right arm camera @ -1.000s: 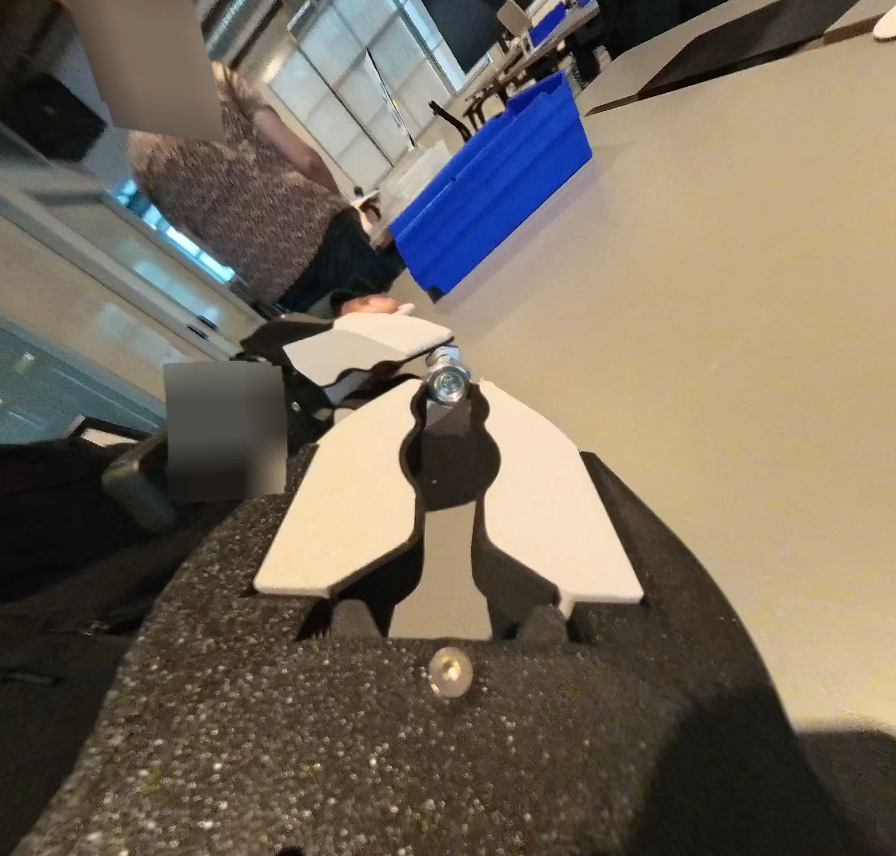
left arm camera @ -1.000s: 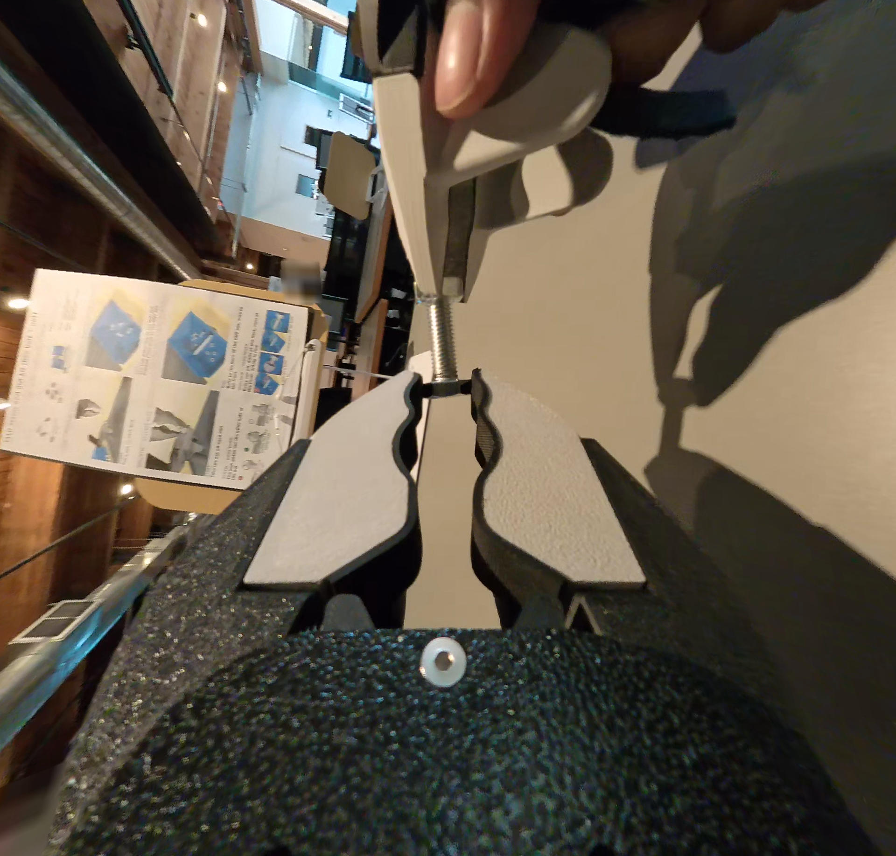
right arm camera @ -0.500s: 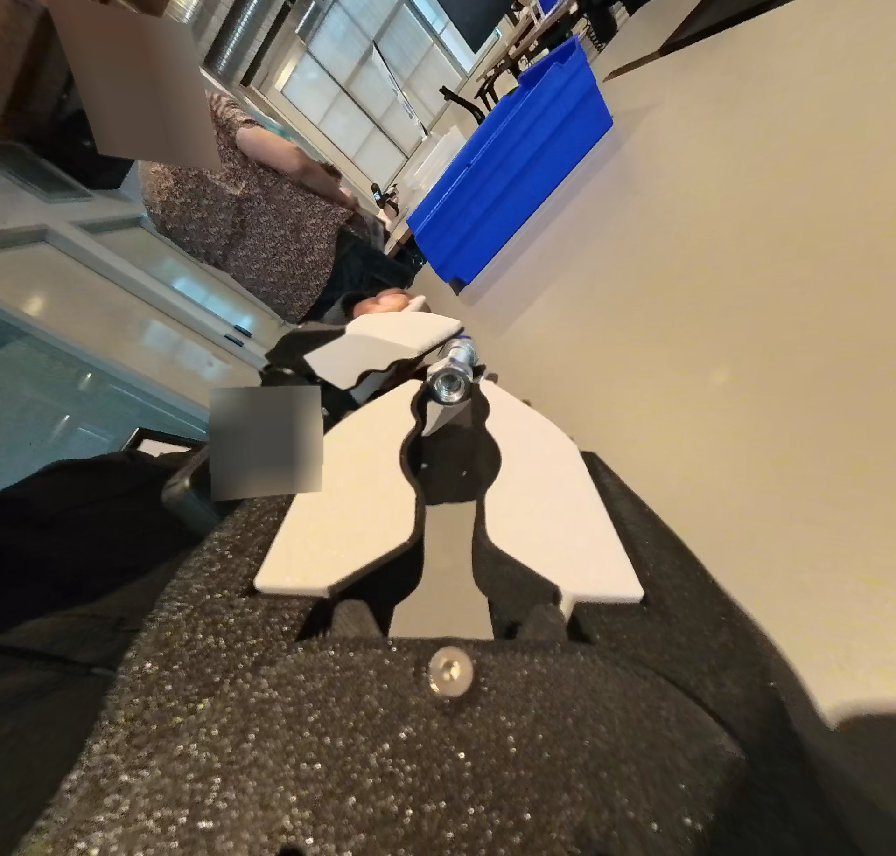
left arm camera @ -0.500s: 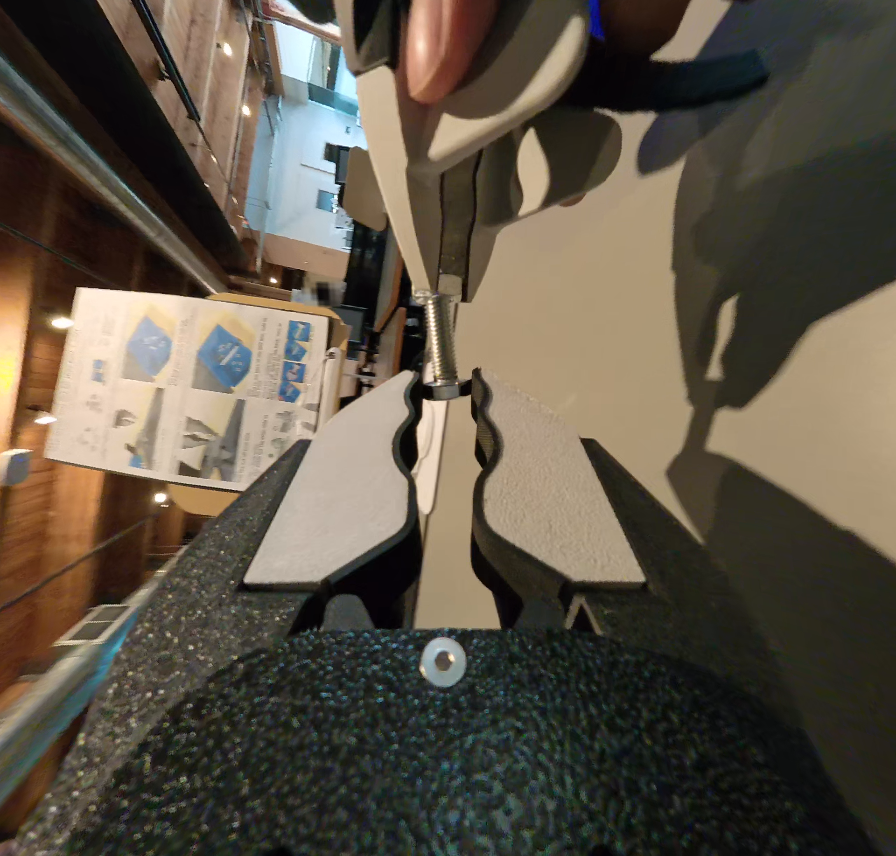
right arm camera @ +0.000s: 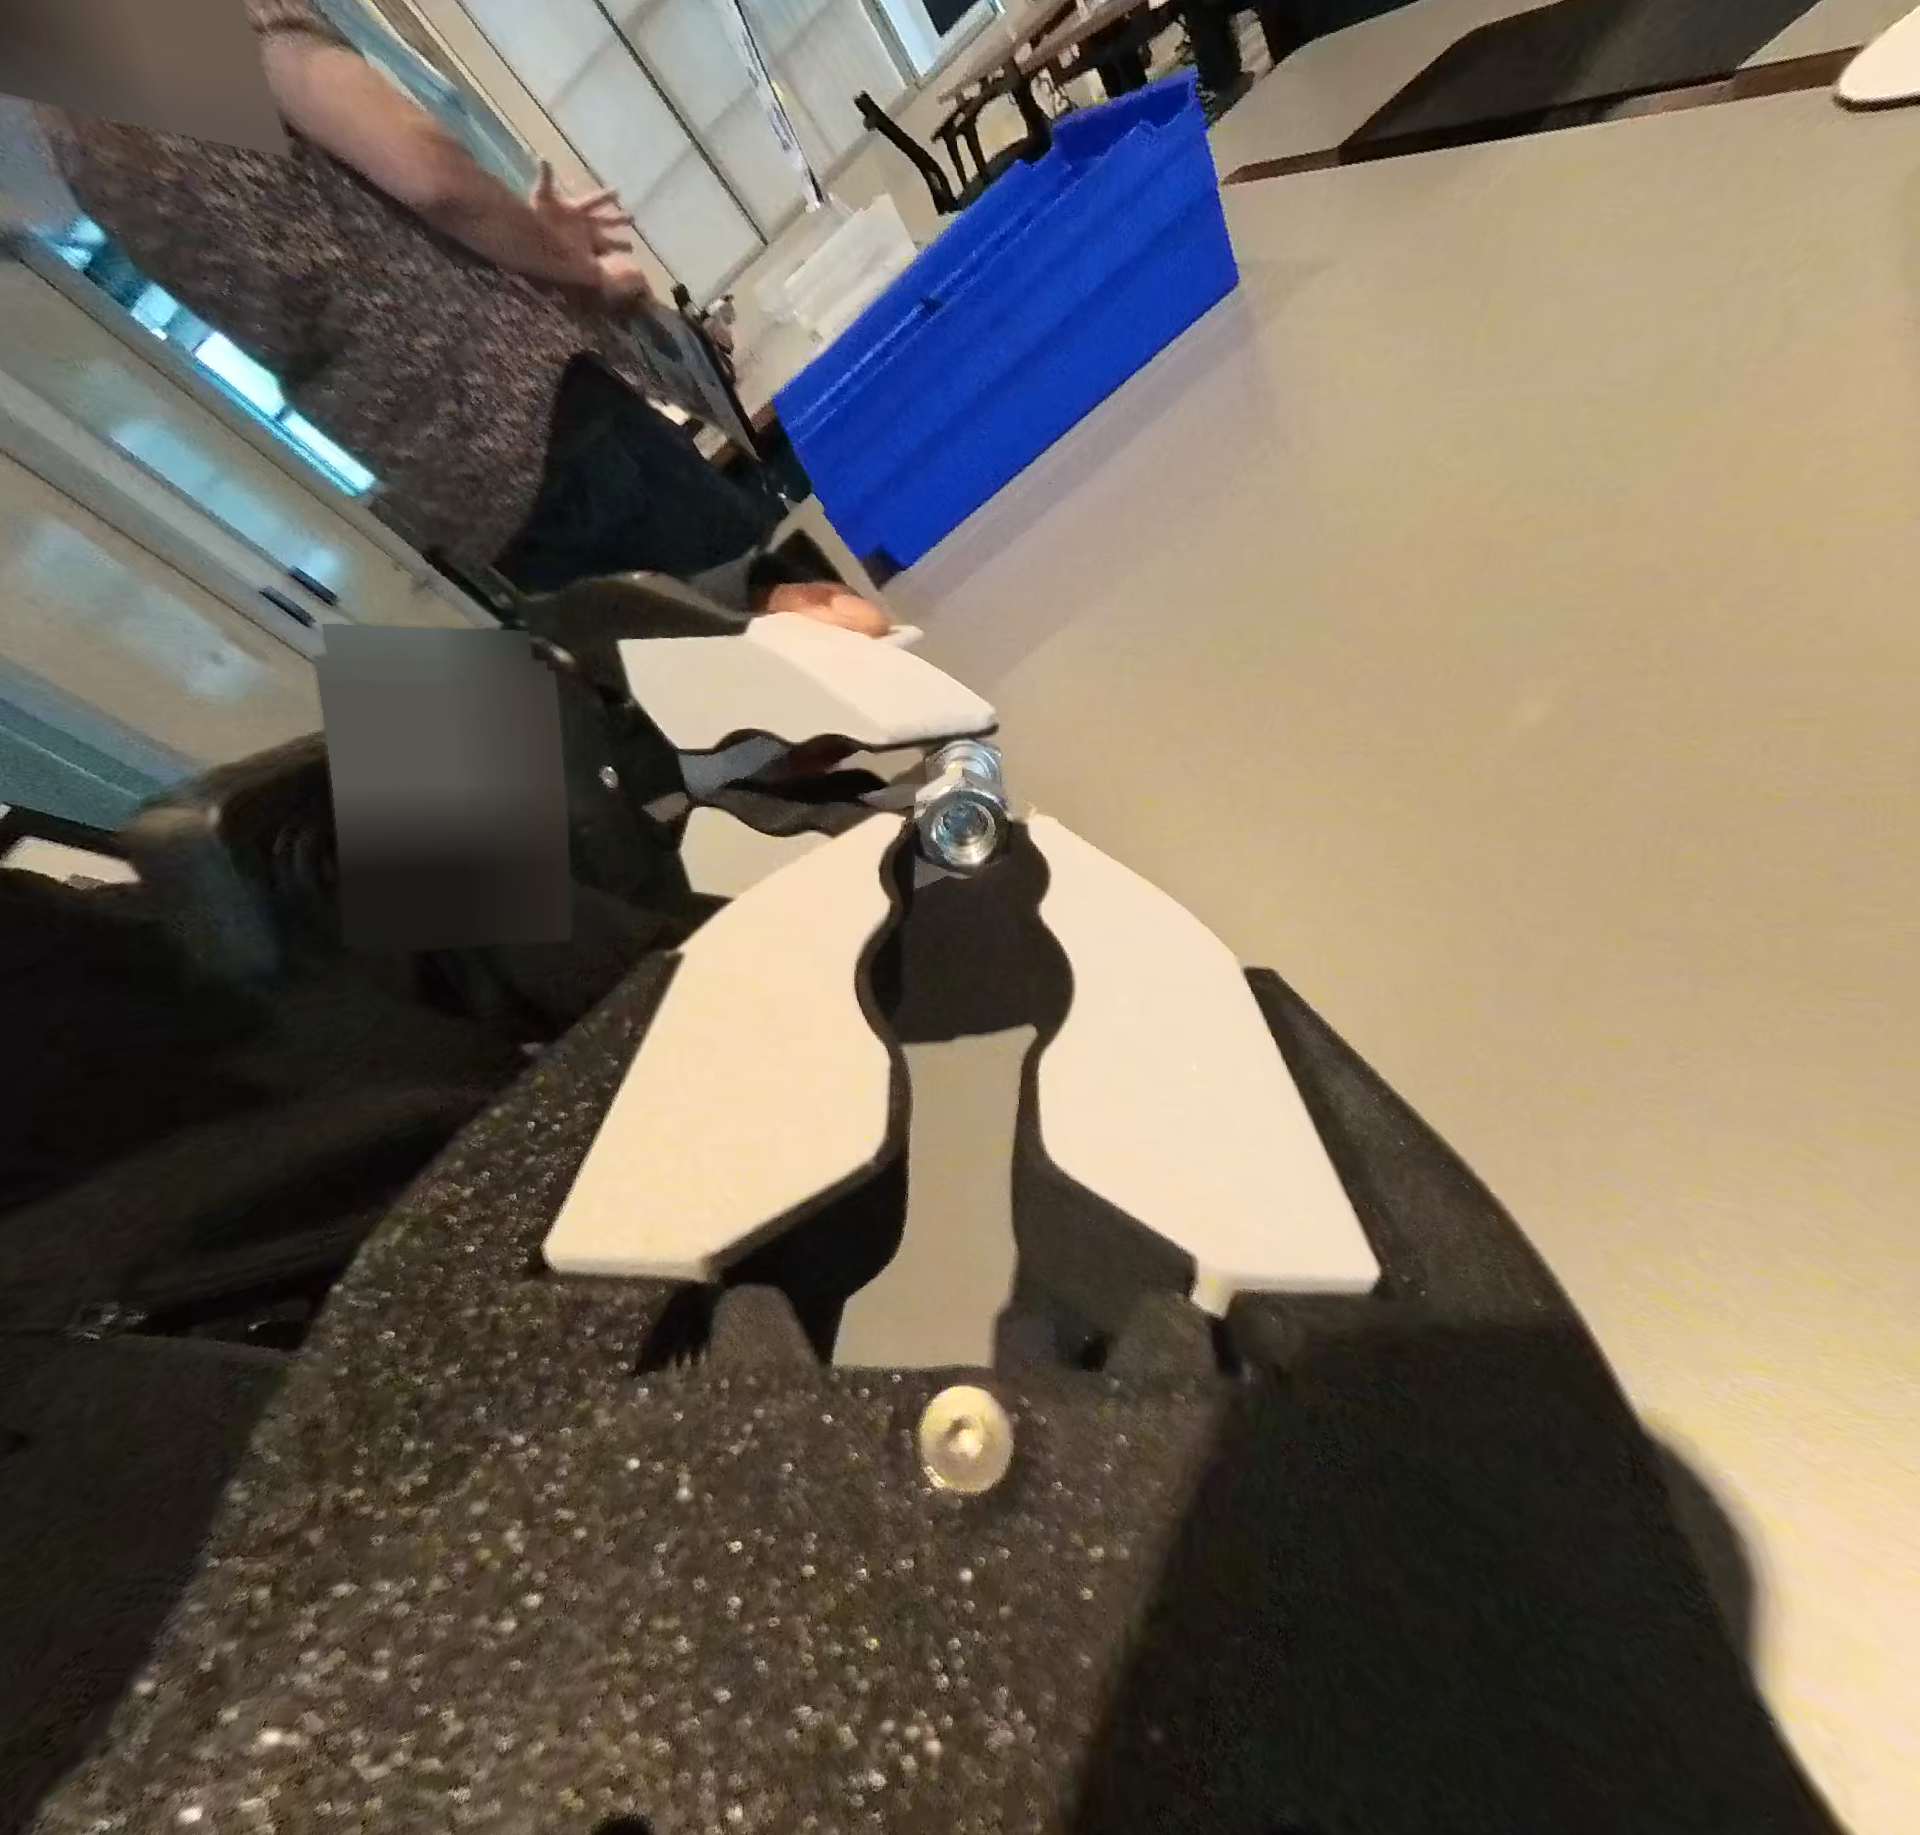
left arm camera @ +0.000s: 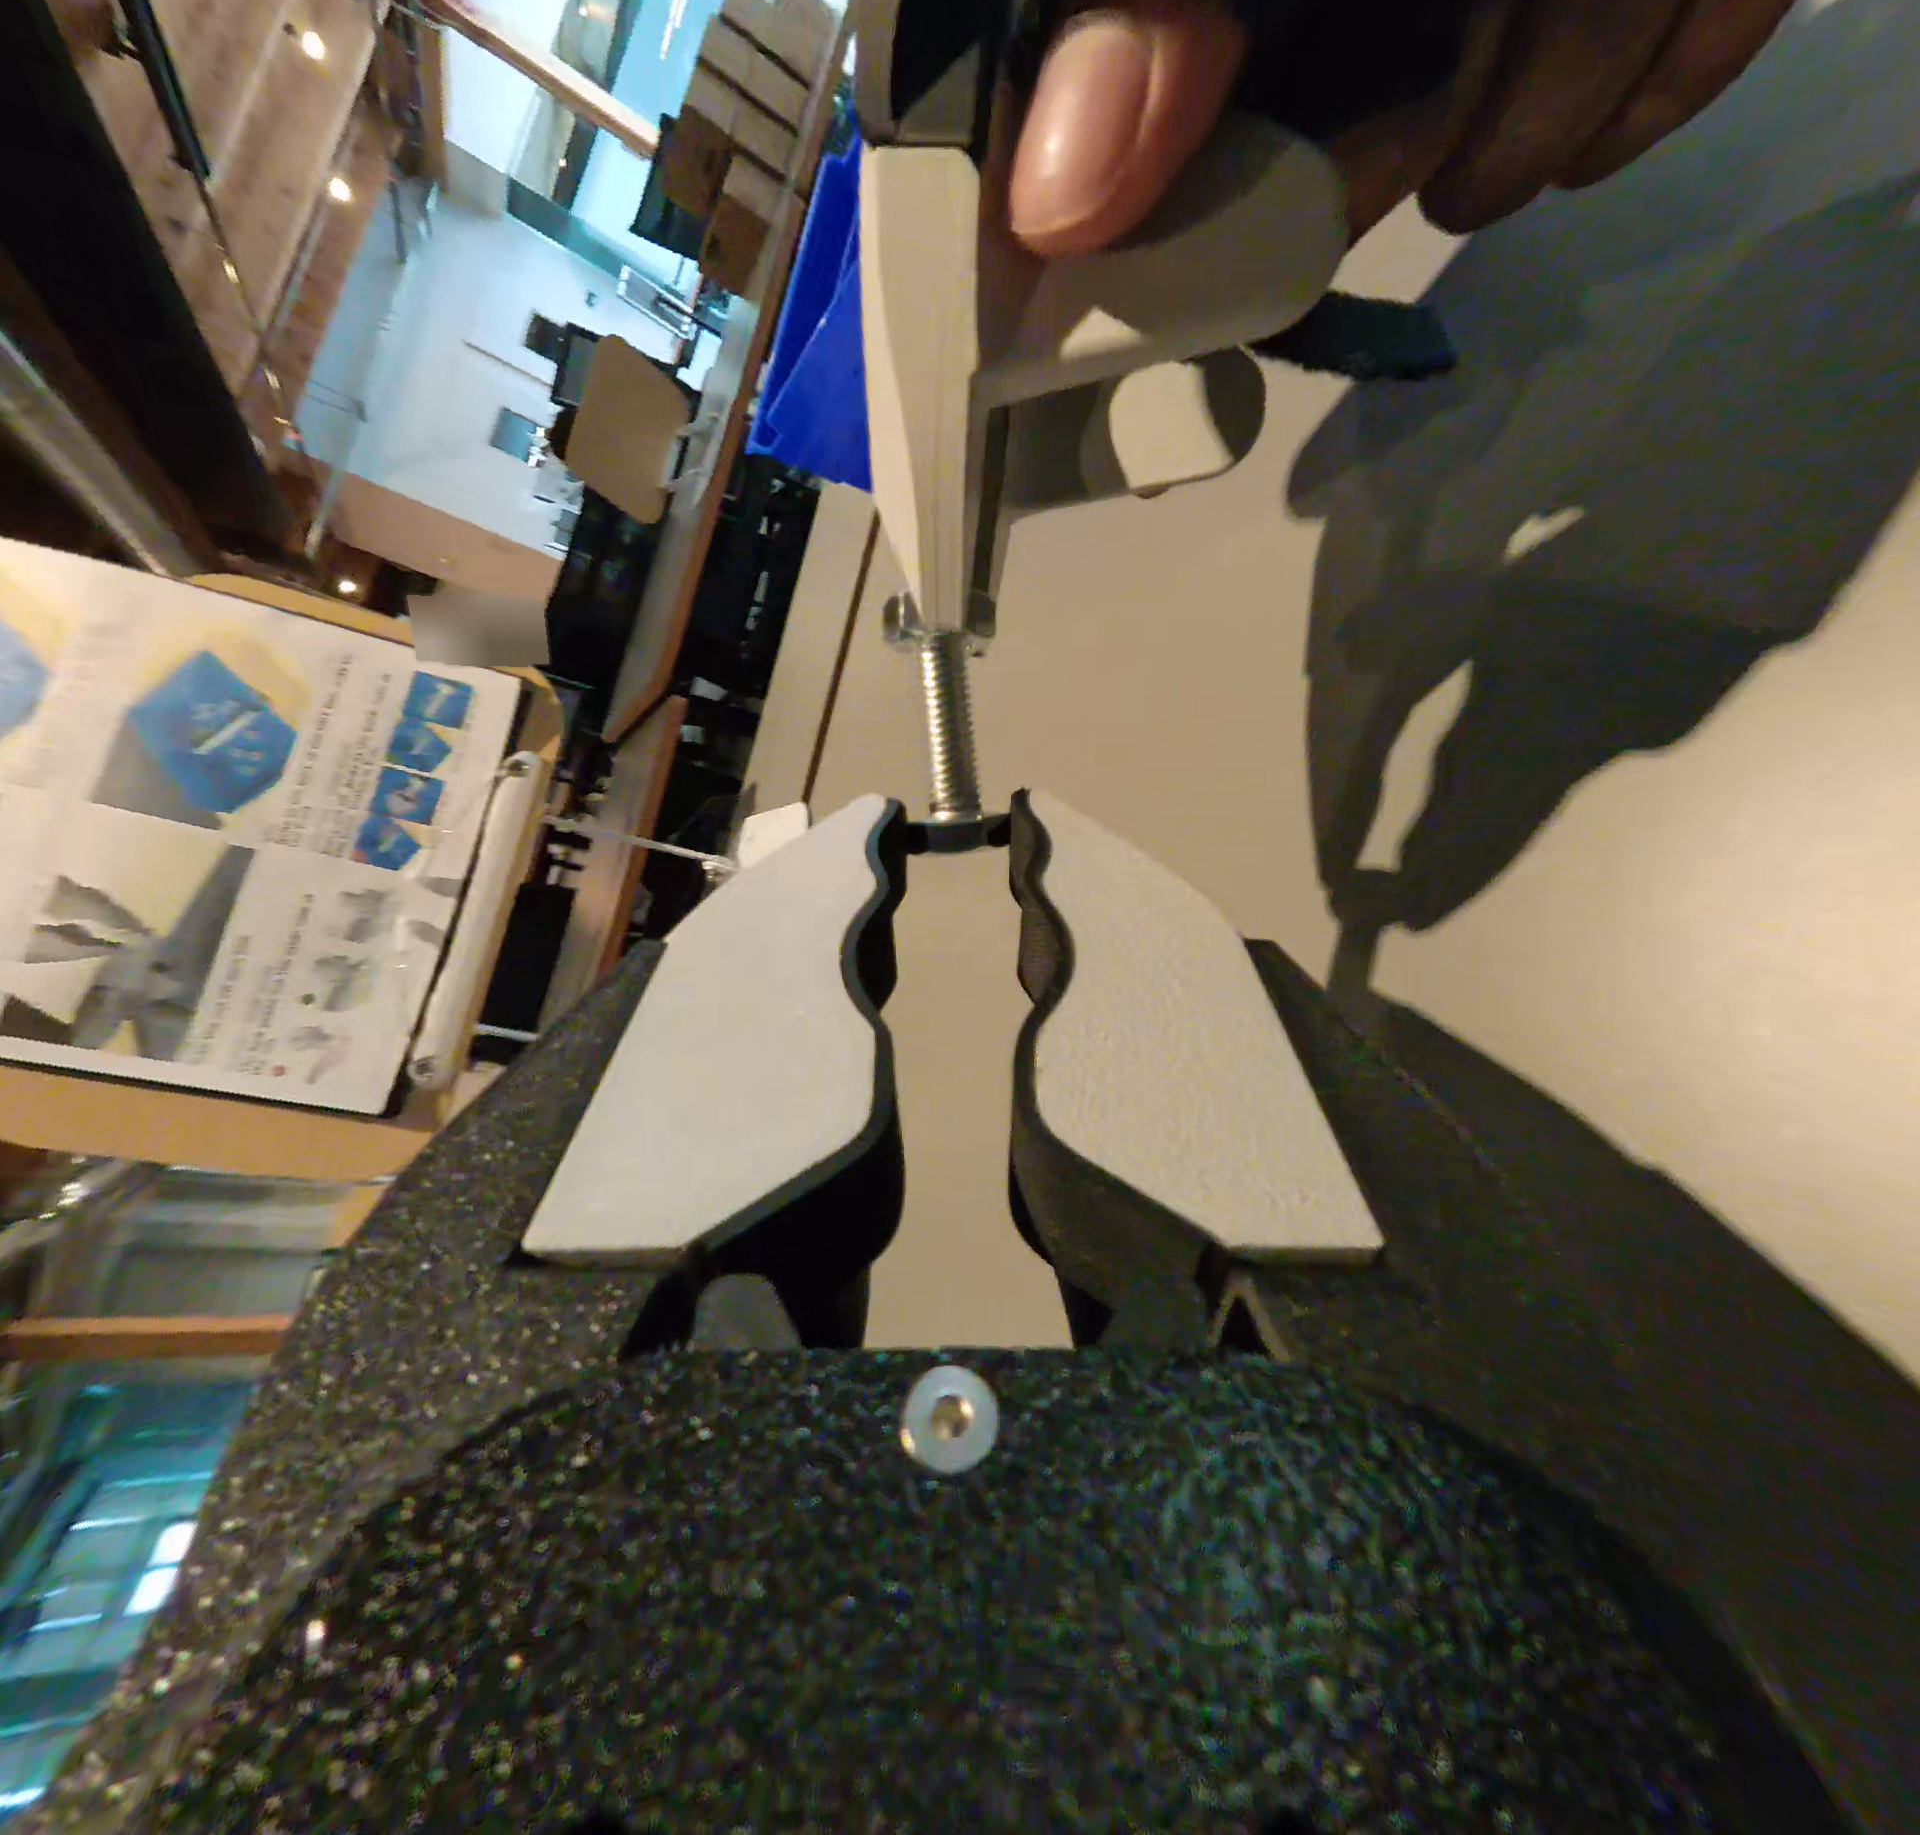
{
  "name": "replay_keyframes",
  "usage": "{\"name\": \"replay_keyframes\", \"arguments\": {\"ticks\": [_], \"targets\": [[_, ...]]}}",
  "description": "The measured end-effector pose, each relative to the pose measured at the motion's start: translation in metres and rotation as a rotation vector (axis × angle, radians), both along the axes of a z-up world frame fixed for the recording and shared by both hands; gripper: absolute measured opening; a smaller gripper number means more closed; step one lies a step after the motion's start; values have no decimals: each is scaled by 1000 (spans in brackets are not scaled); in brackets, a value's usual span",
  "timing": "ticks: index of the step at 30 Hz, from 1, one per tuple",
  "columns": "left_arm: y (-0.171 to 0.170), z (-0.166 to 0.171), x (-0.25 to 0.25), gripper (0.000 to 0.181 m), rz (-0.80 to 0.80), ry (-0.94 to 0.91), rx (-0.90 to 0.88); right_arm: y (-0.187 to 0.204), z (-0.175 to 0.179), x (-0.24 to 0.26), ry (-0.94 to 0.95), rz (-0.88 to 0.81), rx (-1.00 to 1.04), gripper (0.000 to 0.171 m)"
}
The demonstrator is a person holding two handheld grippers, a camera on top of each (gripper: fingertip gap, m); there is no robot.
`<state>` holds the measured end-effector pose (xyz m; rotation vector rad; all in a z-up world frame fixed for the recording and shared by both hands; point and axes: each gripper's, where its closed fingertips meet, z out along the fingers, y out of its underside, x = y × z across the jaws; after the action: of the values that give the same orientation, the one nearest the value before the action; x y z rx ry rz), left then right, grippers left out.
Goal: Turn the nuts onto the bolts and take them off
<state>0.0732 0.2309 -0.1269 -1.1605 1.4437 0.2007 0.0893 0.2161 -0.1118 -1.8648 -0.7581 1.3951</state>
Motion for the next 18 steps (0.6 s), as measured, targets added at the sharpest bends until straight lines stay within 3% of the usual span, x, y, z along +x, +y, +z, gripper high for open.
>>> {"name": "replay_keyframes", "arguments": {"ticks": [11, 18], "targets": [[-6, -4, 1, 19, -108, -57, -114, -7, -2, -2, -157, 101, 73, 17], [-5, 3, -4, 19, -65, 0, 29, -8, 2, -5, -166, 140, 35, 17]]}}
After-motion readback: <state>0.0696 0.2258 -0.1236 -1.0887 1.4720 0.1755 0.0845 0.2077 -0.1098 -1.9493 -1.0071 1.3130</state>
